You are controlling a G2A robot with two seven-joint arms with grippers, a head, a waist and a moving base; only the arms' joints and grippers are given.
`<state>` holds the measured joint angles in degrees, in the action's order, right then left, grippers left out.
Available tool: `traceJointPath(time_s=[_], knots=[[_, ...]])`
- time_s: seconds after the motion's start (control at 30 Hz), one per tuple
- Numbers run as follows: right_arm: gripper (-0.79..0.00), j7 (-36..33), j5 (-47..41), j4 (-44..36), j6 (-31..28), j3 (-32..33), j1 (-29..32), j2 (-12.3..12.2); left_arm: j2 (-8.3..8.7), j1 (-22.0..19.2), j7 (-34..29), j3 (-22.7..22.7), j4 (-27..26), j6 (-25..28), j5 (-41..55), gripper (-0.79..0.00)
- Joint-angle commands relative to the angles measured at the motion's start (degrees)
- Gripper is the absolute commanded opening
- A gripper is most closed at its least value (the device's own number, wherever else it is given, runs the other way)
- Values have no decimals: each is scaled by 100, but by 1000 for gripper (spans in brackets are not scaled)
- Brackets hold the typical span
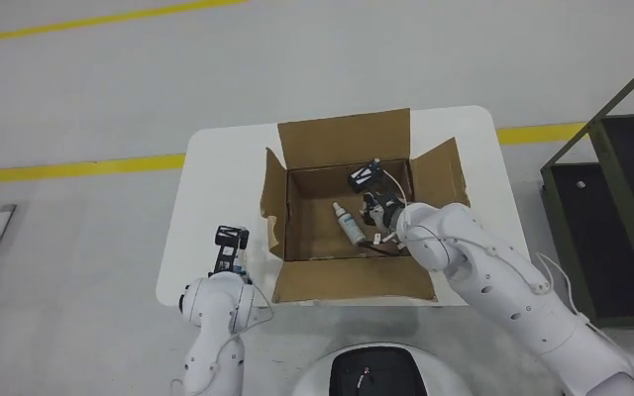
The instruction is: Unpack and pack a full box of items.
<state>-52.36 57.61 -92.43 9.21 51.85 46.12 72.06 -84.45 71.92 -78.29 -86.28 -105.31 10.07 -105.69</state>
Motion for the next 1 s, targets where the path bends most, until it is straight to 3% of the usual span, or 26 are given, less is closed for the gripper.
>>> traceJointPath(time_s=[0.0, 0.4, 0.47, 0.5, 0.57, 0.6, 0.63, 0.9, 0.97], knots=[[-785, -47, 31, -57, -15, 59, 55, -9, 24, 20, 168, 15, 186, -58, -437, -785], [-785, -158, 107, -71, -134, 160, 114, 24, 1, 0, 409, 119, 687, -376, -354, -785], [-785, -155, 111, -38, -159, 153, 99, 37, -4, -34, 398, 139, 749, -426, -354, -696], [-785, -161, 104, -19, -171, 150, 94, 44, -8, -58, 375, 149, 785, -446, -338, -588], [-785, -162, 102, 8, -179, 148, 82, 57, -11, -105, 358, 173, 850, -464, -343, -323], [-785, -170, 98, 17, -191, 143, 77, 64, -13, -125, 353, 188, 877, -461, -350, -117], [-785, -173, 98, 33, -195, 141, 72, 71, -13, -141, 353, 196, 893, -462, -364, 0], [-785, -250, 66, 190, -285, 114, 20, 121, -11, -231, 353, 218, 807, -417, -401, 0], [-708, -268, 250, 196, -342, 50, -51, 134, -12, -248, 354, 230, 704, -399, -393, 0]])
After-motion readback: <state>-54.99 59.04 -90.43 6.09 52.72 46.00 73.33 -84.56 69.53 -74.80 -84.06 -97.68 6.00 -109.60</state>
